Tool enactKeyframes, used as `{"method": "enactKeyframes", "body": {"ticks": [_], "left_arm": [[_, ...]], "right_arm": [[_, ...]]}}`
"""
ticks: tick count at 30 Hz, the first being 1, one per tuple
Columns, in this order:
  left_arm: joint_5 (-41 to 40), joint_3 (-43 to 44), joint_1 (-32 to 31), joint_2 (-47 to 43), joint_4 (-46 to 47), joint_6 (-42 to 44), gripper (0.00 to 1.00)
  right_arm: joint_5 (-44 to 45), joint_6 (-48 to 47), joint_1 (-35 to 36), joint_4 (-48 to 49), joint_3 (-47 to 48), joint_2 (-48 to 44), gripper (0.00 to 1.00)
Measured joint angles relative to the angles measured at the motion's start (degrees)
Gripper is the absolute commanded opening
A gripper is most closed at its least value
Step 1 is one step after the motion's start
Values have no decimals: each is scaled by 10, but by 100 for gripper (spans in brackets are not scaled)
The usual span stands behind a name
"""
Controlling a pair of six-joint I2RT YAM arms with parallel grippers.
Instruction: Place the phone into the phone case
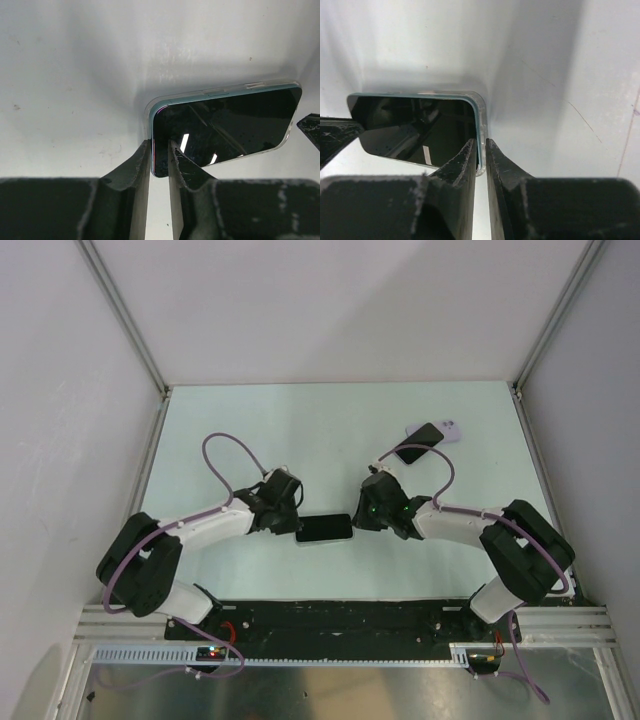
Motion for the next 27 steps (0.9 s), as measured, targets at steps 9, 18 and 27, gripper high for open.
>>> {"method": "enactKeyframes", "body": {"ticks": [9, 18, 27], "left_arm": [[3, 0, 0, 3, 5, -3, 23], [8, 0, 0, 6, 8, -4, 19], [-4, 4, -13, 11, 7, -10, 9]], "right_arm": [[49, 2, 6, -48, -7, 0, 11], [52, 3, 30, -35, -8, 8, 11], [66, 3, 38, -42, 10, 23, 11]]}}
